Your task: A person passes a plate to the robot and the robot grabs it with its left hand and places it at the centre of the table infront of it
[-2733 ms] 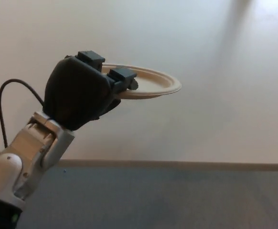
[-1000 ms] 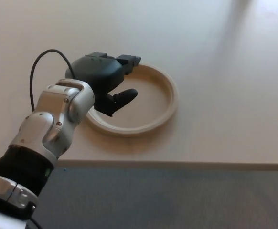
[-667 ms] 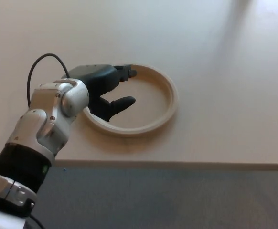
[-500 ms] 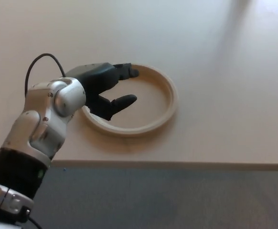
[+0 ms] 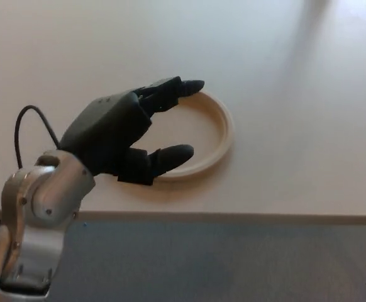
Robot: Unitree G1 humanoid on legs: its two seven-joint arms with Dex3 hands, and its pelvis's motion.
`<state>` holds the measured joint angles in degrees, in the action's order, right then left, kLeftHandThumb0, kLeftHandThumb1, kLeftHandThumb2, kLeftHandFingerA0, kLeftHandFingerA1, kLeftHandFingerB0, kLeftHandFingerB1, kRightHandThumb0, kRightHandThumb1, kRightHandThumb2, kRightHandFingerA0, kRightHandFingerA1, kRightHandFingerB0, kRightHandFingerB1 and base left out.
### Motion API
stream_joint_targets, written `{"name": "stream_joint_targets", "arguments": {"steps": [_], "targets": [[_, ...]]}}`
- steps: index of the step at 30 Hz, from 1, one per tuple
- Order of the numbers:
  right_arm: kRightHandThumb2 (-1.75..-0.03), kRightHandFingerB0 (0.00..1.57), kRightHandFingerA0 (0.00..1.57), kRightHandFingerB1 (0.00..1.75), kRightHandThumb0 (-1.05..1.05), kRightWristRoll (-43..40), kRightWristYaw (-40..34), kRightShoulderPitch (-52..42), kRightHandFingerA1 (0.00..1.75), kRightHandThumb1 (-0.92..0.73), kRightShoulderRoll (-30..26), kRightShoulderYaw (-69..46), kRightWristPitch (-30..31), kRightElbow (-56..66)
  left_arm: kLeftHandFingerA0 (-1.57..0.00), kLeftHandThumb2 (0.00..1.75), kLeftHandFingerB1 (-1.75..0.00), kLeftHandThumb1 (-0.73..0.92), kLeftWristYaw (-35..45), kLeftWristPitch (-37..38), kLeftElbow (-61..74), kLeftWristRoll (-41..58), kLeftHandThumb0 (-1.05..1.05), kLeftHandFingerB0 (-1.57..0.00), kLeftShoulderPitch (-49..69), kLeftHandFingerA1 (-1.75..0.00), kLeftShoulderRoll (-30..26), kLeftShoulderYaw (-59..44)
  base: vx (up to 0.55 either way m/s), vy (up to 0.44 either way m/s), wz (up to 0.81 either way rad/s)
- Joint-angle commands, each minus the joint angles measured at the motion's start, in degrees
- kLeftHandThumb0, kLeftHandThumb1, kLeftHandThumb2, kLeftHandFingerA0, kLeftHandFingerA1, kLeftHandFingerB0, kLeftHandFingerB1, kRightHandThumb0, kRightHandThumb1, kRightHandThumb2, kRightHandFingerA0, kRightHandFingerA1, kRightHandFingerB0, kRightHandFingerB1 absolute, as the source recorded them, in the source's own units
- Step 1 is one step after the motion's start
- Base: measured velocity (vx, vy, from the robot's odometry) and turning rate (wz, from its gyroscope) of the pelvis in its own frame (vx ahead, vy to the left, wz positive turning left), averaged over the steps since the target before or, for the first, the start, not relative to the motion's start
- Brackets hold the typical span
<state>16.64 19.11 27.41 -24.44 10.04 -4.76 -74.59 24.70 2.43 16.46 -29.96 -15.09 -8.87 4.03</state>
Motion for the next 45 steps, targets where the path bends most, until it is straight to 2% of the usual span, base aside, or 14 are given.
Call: {"name": "stream_joint_targets", "arguments": {"steps": [1,4,5,6,7,13,15,16,27,37,38,40,41,45], "targets": [[-0.59,0.44,0.58,0.46,-0.47,0.1,0.2,-3.9,0.59,-0.67,0.0,0.0,0.3,-0.9,-0.48,0.68,-0.31,0.91,-3.4,19.7,26.6,25.4,-0.76,-0.35,29.8,-0.36,0.7,-10.8,0.0,0.0,0.0],[-0.59,0.45,0.6,0.47,-0.47,0.3,0.0,-4.4,0.6,-0.67,0.3,0.1,0.2,-0.9,-0.48,0.68,-0.32,0.91,-3.0,21.7,27.4,26.9,-0.75,-0.35,33.9,-0.37,0.4,-11.5,0.0,0.0,0.0],[-0.59,0.45,0.59,0.49,-0.47,0.0,0.2,-4.7,0.63,-0.66,0.4,-0.1,0.1,-0.9,-0.52,1.03,-0.47,0.7,-2.2,23.3,27.1,29.1,-0.71,-0.34,37.5,-0.55,0.2,-11.7,0.0,0.0,0.0],[-0.59,0.45,0.59,0.49,-0.47,-0.4,0.5,-4.9,0.63,-0.66,0.4,-0.5,0.0,-0.9,-0.52,1.03,-0.47,0.7,-1.2,24.1,26.8,31.4,-0.71,-0.34,40.5,-0.55,0.1,-11.7,0.0,0.0,0.0],[-0.59,0.44,0.59,0.48,-0.47,-0.5,0.6,-5.0,0.62,-0.67,0.3,-0.5,0.1,-0.9,-0.61,0.65,-0.34,0.81,-0.5,23.2,27.0,31.9,-0.69,-0.43,42.2,-0.4,-0.1,-11.9,0.0,0.0,0.0],[-0.6,0.44,0.61,0.46,-0.46,0.4,-0.4,-5.0,0.59,-0.68,0.5,0.2,0.5,-1.0,-0.41,0.76,-0.34,0.77,-0.9,21.2,16.2,23.3,-0.85,-0.31,43.6,-0.39,-2.5,-12.0,0.0,0.0,0.0],[-0.59,0.44,0.6,0.46,-0.46,0.4,-0.3,-4.9,0.6,-0.68,0.5,0.2,0.5,-0.9,-0.38,1.02,-0.42,0.62,-1.7,21.4,10.2,20.6,-0.66,-0.16,42.0,-0.55,-3.6,-12.2,0.0,0.0,0.0],[-0.59,0.45,0.6,0.46,-0.45,-0.1,-0.3,-4.9,0.61,-0.67,0.6,-0.3,0.9,-1.0,-0.43,0.59,-0.34,0.63,-1.5,20.7,8.7,20.5,-0.44,-0.3,41.8,-0.43,-4.0,-12.1,0.0,0.0,0.0],[-0.59,0.46,0.6,0.46,-0.46,0.1,-0.7,-6.2,0.59,-0.66,0.5,-0.4,0.8,-1.2,-0.4,0.56,-0.31,0.53,-10.3,25.0,-21.5,4.9,-0.37,-0.33,33.5,-0.37,-12.3,-7.0,0.0,0.0,0.0],[-0.59,0.42,0.57,0.45,-0.46,0.3,-0.9,-6.1,0.58,-0.66,1.1,-0.2,0.2,-0.9,-0.46,0.6,-0.28,0.67,-20.8,9.1,-50.1,-5.0,-0.51,-0.24,17.1,-0.43,-17.1,0.6,0.0,0.0,0.0],[-0.59,0.39,0.56,0.43,-0.46,0.0,-1.2,-6.2,0.58,-0.65,1.1,-0.5,0.1,-1.1,-0.45,0.84,-0.43,0.53,-22.6,8.8,-55.8,-3.9,-0.56,-0.2,14.7,-0.59,-16.7,0.6,0.0,0.0,0.0],[-0.58,0.39,0.57,0.44,-0.46,-0.6,-1.1,-6.2,0.61,-0.64,1.1,-1.2,0.0,-1.0,-0.53,0.6,-0.29,0.67,-25.0,10.2,-62.3,-2.4,-0.43,-0.29,12.3,-0.57,-16.3,0.6,0.0,0.0,0.0],[-0.59,0.36,0.58,0.43,-0.46,-0.7,-1.1,-6.1,0.6,-0.64,1.2,-1.4,0.1,-1.0,-0.58,0.59,-0.32,0.63,-25.8,11.7,-65.1,-2.1,-0.34,-0.32,11.5,-0.79,-16.4,0.9,0.0,0.0,0.0],[-0.59,0.36,0.56,0.42,-0.45,-1.0,-1.1,-5.8,0.59,-0.64,1.2,-1.8,-0.1,-0.8,-0.57,0.59,-0.31,0.63,-27.0,14.4,-72.7,-0.6,-0.33,-0.34,8.5,-0.61,-15.9,1.5,0.0,0.0,0.0]]}}
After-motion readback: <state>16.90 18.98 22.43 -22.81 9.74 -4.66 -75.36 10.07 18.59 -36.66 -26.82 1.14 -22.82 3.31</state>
